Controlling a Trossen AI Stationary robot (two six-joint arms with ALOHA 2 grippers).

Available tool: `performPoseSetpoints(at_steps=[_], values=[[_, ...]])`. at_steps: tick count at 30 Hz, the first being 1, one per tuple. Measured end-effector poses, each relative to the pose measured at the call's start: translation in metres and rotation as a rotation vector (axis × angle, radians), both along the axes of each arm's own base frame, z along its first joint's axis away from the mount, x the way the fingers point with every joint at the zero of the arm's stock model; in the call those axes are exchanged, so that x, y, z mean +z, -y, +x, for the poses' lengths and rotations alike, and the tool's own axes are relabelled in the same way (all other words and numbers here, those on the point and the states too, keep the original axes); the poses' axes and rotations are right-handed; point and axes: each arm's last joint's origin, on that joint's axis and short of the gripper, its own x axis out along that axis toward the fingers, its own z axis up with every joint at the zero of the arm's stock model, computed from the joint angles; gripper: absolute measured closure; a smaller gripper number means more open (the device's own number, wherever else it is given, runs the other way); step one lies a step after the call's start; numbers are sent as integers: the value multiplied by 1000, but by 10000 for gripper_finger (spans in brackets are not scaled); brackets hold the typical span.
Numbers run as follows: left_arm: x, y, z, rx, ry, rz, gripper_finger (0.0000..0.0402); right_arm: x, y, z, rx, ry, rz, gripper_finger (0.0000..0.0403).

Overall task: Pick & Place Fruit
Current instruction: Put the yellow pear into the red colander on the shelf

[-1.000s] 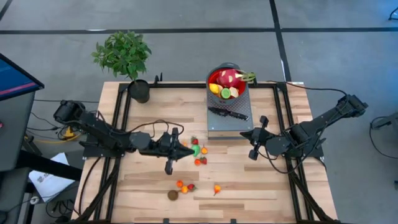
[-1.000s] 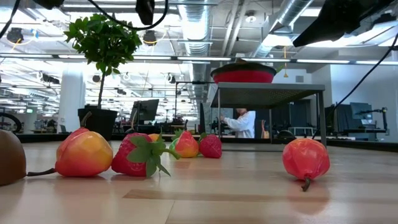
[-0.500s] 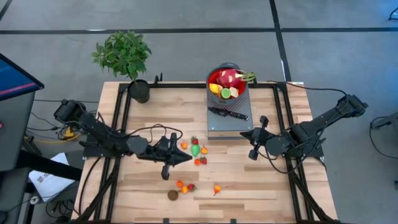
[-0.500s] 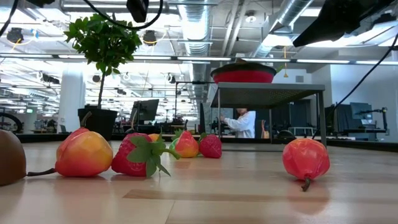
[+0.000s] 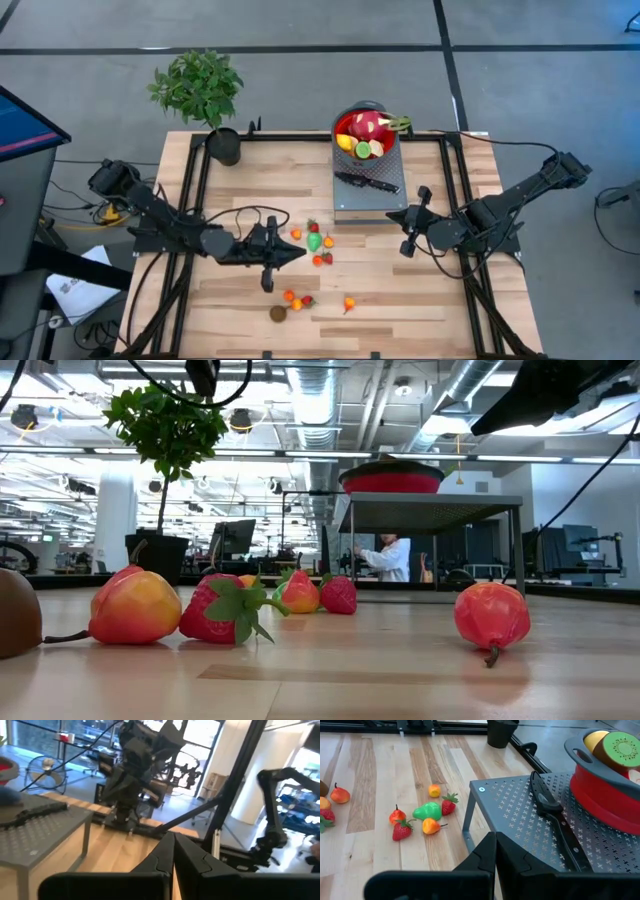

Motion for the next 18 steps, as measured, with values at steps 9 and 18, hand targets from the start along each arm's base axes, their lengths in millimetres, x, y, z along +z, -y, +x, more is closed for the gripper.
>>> performPoseSetpoints(at_steps=[9, 18], values=[[-24, 11, 9, 31, -74, -75, 399, 0, 0, 0, 0, 0, 0, 403], [-27, 21, 26, 30, -87, -78, 399, 0, 0, 0, 0, 1, 1, 403]])
